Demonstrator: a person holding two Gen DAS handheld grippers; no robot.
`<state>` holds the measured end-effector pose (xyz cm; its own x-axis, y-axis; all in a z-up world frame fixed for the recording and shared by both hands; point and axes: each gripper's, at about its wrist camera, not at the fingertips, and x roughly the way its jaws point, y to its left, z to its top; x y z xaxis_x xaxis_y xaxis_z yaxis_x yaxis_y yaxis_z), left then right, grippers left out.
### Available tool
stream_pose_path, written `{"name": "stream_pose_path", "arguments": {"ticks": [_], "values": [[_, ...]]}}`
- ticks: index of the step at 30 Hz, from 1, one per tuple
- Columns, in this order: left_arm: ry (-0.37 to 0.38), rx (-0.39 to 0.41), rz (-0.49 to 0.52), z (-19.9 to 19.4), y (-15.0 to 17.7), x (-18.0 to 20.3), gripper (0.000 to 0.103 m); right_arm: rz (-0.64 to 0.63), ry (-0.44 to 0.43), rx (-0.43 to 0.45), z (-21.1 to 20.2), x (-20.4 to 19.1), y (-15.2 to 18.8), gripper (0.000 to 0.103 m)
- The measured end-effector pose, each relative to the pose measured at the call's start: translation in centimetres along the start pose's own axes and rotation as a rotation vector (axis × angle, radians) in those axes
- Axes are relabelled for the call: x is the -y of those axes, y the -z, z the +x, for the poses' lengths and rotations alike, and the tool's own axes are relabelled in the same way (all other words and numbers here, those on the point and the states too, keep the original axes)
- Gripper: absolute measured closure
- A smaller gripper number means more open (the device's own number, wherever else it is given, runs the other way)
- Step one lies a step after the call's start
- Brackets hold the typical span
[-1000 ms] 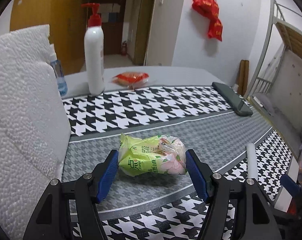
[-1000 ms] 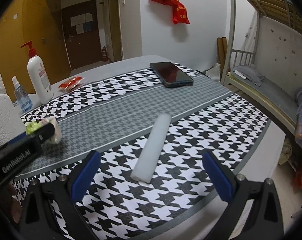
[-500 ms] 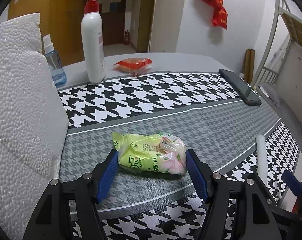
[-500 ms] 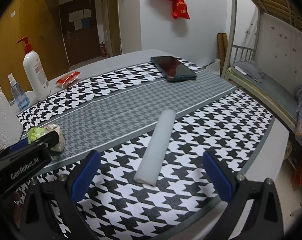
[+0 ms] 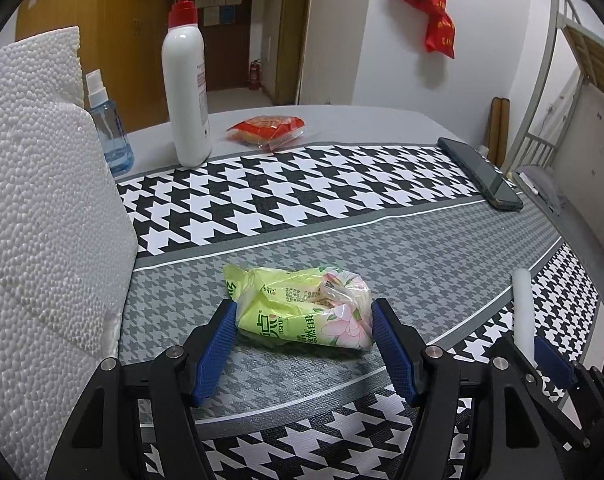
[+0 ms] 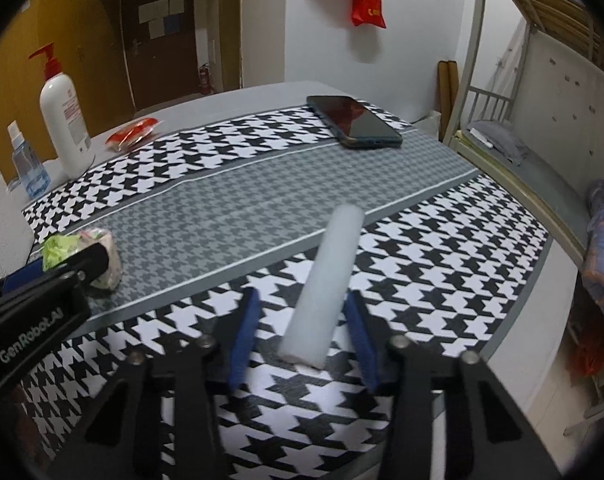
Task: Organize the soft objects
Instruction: 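Grasp the white foam roller with the right tool while the left tool holds the bag, then lift the snack bag and foam roller and carry both tools toward the foam box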
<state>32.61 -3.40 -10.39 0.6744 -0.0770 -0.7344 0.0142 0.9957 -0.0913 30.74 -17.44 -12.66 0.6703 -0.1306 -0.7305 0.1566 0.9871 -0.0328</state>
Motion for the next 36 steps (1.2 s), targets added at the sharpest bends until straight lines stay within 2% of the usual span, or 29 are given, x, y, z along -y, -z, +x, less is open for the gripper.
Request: {"name": "stream_pose_path", "arguments": {"ticks": [4, 6, 22, 36], "values": [[0.004, 0.001, -0.004, 0.0, 0.0, 0.0, 0.034, -0.001, -0.011, -0.004, 0.0, 0.2, -0.1, 0.064], [0.008, 0.006, -0.002, -0.1, 0.0, 0.0, 0.034, 0.012, 0.001, -0.004, -0.1, 0.7, -0.1, 0.079], [0.015, 0.068, 0.014, -1.5, 0.1, 0.2, 0.036, 0.019, -0.088, 0.049, -2.2, 1.9, -0.3, 0.082], [0.029, 0.118, 0.022, -2.6, 0.0, 0.4, 0.036, 0.027, -0.114, 0.1, -4.4, 2.7, -0.8, 0.082]]}}
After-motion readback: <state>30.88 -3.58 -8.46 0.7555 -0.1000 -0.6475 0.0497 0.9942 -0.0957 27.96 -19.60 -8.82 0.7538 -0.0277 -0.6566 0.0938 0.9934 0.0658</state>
